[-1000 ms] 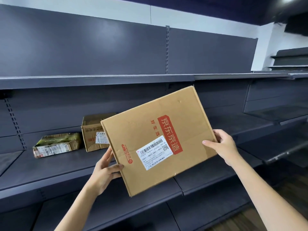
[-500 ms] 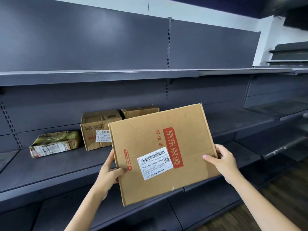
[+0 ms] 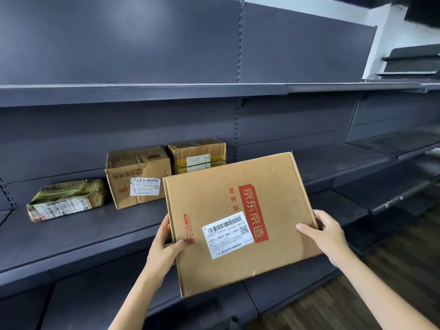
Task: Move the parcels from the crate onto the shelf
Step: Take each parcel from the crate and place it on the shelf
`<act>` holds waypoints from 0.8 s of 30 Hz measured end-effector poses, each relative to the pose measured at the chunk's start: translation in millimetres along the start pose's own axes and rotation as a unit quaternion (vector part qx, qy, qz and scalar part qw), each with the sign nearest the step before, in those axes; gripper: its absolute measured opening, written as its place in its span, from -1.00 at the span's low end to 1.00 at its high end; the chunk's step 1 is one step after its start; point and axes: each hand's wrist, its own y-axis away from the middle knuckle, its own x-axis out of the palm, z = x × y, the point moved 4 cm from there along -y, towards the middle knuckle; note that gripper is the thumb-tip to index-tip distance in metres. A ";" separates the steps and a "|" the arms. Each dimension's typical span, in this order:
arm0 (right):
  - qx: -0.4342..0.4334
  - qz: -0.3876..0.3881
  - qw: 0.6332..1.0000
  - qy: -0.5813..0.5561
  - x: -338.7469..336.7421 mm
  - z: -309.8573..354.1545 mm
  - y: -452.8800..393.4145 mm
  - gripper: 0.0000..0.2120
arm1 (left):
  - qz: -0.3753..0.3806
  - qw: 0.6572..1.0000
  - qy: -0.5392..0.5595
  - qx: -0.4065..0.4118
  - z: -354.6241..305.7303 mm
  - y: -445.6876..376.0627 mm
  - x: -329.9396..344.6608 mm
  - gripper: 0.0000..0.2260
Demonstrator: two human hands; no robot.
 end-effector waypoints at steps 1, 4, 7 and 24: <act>-0.001 0.002 1.000 -0.002 -1.8 -0.5 -3.3 -0.73 | -0.004 1.000 -0.001 0.000 -0.5 -1.7 3.3 -0.33; -0.004 0.002 1.000 -0.007 -8.1 -3.3 -15.8 -0.74 | -0.023 1.000 0.003 0.004 -1.3 -7.7 15.7 -0.37; -0.009 0.006 1.000 -0.014 -18.0 -8.7 -31.8 -0.75 | -0.049 0.999 0.013 0.004 -1.2 -13.6 34.8 -0.44; -0.002 0.058 0.998 -0.010 -116.3 -51.2 -146.1 -0.78 | -0.139 0.990 -0.020 -0.020 -12.5 -38.4 184.9 -0.47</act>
